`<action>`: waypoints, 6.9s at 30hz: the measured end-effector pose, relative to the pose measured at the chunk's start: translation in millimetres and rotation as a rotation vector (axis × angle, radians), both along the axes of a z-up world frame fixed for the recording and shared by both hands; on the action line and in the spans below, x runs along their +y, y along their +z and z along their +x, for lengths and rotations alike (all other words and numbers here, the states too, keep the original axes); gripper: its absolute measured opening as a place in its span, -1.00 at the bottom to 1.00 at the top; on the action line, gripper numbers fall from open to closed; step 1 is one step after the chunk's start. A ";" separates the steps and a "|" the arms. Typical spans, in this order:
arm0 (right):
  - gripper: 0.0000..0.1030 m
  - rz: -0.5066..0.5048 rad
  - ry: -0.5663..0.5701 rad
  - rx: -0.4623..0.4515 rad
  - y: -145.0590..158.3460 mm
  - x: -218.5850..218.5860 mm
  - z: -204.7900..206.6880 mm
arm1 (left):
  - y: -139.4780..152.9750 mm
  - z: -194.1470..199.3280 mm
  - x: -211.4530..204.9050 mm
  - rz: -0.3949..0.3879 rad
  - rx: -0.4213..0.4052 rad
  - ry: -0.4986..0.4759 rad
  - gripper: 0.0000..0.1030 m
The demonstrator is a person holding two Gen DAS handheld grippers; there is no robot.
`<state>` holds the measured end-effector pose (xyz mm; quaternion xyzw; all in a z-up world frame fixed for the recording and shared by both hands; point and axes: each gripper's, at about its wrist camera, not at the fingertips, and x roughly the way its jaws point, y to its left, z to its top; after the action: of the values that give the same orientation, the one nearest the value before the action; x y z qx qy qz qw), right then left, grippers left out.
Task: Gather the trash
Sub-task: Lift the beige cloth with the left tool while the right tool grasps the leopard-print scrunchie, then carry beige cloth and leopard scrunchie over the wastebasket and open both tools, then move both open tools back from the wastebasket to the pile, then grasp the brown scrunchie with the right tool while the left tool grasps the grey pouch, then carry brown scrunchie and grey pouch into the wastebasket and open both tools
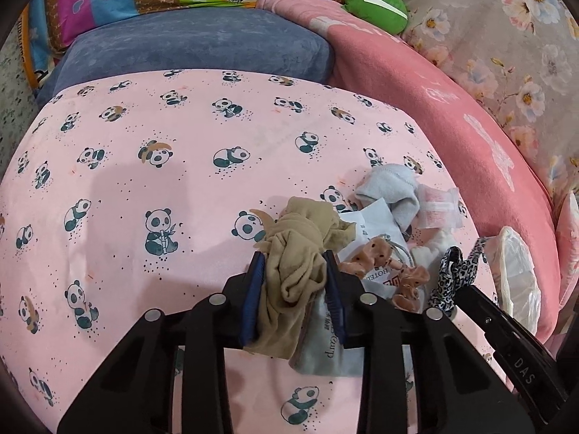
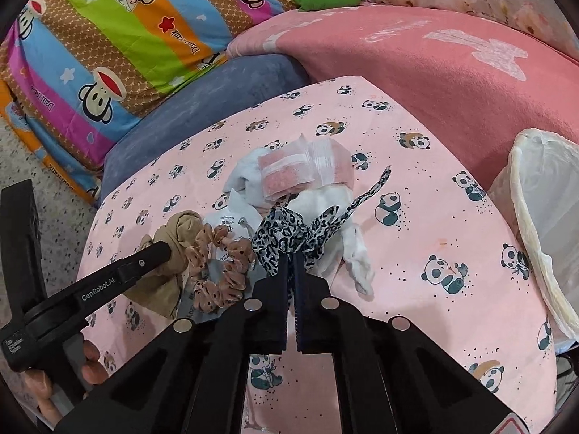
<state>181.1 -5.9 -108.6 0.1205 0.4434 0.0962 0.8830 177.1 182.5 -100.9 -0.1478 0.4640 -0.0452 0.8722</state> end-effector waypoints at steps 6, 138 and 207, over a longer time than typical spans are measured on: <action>-0.92 0.026 -0.011 -0.060 23.0 -8.9 -15.5 | 21.5 -11.5 -5.9 -0.003 -0.039 0.002 -0.42; -0.06 -0.015 -0.085 -0.087 55.8 -79.1 -87.0 | 37.5 -59.1 -71.1 0.084 -0.062 -0.050 0.42; -0.83 0.091 -0.124 -0.088 49.9 -88.7 -73.6 | 18.4 -50.3 -94.1 0.081 -0.013 -0.149 -0.87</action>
<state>107.5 -94.6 -58.7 0.1831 0.3910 0.0665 0.8996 126.7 88.3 -82.5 -0.0772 0.4695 -0.0918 0.8747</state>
